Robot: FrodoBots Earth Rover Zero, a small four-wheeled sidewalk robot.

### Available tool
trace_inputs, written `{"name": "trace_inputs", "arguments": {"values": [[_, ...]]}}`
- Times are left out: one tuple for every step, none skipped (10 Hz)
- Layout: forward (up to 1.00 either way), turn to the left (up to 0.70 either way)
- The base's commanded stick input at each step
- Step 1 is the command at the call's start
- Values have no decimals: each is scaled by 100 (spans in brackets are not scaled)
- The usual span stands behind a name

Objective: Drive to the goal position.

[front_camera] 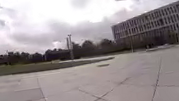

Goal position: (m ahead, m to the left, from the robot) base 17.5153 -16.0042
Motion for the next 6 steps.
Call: {"name": "trace_inputs", "arguments": {"values": [[0, -86], [0, -86], [0, -86], [0, -86], [0, -50], [0, 0]]}}
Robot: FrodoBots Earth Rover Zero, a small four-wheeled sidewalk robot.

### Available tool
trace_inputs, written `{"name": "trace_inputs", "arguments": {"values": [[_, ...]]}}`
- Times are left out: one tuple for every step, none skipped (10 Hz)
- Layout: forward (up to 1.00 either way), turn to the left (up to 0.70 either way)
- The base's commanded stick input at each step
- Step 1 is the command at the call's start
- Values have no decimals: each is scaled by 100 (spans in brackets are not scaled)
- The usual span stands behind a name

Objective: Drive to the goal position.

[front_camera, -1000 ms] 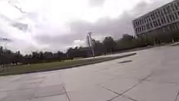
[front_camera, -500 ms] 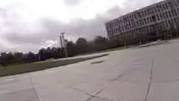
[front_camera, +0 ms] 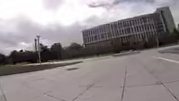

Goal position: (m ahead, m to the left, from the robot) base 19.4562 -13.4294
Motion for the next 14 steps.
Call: {"name": "trace_inputs", "arguments": {"values": [[0, 0], [0, 0], [0, 0], [0, 0], [0, 0], [0, 0], [0, 0], [0, 0], [44, 0], [93, 0], [100, 0], [100, 0], [100, 0], [100, 0]]}}
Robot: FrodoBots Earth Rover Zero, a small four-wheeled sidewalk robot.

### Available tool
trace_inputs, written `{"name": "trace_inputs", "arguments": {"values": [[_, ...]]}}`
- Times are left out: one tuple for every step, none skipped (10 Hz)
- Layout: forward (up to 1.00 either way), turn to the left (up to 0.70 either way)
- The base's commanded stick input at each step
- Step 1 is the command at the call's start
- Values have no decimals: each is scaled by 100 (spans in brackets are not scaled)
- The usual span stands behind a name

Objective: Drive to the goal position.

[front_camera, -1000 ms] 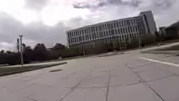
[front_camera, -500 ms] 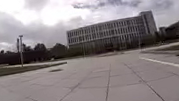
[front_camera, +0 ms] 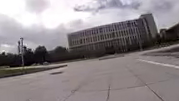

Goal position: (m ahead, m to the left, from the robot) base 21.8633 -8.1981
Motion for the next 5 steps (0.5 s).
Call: {"name": "trace_inputs", "arguments": {"values": [[100, 0], [100, 0], [100, 0], [100, -4], [100, -31]]}}
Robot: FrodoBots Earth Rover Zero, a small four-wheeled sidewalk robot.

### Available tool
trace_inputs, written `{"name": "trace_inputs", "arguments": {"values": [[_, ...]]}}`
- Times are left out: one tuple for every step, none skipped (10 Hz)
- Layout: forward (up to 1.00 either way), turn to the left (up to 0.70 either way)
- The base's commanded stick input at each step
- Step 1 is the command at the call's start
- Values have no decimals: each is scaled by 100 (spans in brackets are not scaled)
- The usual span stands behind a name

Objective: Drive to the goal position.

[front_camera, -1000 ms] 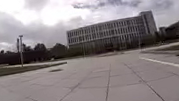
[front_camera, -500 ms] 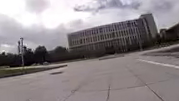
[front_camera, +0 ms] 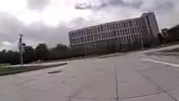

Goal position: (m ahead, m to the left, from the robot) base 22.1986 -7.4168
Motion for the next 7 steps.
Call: {"name": "trace_inputs", "arguments": {"values": [[100, -21], [100, -11], [100, 0], [100, 0], [100, -19], [100, -31], [100, -31]]}}
